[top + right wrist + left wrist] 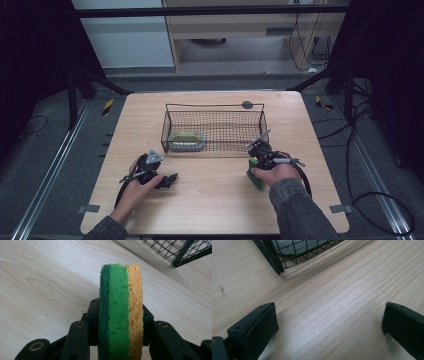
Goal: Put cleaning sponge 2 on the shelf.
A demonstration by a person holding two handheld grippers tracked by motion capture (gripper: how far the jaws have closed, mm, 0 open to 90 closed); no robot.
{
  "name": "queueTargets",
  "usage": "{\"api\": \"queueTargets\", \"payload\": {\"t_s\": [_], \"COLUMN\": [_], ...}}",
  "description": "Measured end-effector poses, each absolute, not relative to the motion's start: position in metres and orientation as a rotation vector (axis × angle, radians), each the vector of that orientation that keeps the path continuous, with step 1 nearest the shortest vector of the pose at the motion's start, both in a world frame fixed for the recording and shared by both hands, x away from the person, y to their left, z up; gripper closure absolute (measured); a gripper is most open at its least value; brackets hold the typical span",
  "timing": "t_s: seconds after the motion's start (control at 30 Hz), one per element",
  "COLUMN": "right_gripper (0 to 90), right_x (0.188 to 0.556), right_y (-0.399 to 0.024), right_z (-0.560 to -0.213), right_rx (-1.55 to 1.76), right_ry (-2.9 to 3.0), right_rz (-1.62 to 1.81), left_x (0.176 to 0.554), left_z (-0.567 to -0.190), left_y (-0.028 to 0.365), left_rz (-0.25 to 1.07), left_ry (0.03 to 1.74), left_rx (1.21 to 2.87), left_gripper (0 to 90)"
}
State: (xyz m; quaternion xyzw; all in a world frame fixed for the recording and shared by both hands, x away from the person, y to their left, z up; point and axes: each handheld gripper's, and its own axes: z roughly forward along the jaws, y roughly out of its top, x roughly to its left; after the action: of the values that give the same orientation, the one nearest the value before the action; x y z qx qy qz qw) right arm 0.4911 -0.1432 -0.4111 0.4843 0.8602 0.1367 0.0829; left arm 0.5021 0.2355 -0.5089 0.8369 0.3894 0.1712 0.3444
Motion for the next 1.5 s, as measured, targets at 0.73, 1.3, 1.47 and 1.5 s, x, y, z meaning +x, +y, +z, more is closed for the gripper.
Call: {"api": "queueTargets", "payload": {"t_s": [0.73, 1.3, 1.47, 1.5], "right_gripper": [64.0, 64.0, 64.0, 64.0], "right_x": [0.519, 0.539, 0.552, 0.556], "right_y": [-0.235, -0.239, -0.233, -0.232], "right_z": [-0.378, -0.318, -0.305, -0.302], "right_rx": [1.414, 1.31, 1.283, 1.277], "right_ry": [2.441, 2.245, 2.221, 2.219], "right_rz": [0.627, 0.667, 0.649, 0.645], "left_x": [0.504, 0.506, 0.506, 0.506], "left_z": [-0.509, -0.509, -0.509, -0.508], "left_y": [0.236, 0.235, 0.236, 0.236], "left_rz": [0.449, 0.462, 0.455, 0.451], "left_ry": [1.016, 1.041, 1.032, 1.03], "left_rx": [2.176, 2.165, 2.167, 2.17], "left_gripper": [0.0, 0.0, 0.0, 0.0]}}
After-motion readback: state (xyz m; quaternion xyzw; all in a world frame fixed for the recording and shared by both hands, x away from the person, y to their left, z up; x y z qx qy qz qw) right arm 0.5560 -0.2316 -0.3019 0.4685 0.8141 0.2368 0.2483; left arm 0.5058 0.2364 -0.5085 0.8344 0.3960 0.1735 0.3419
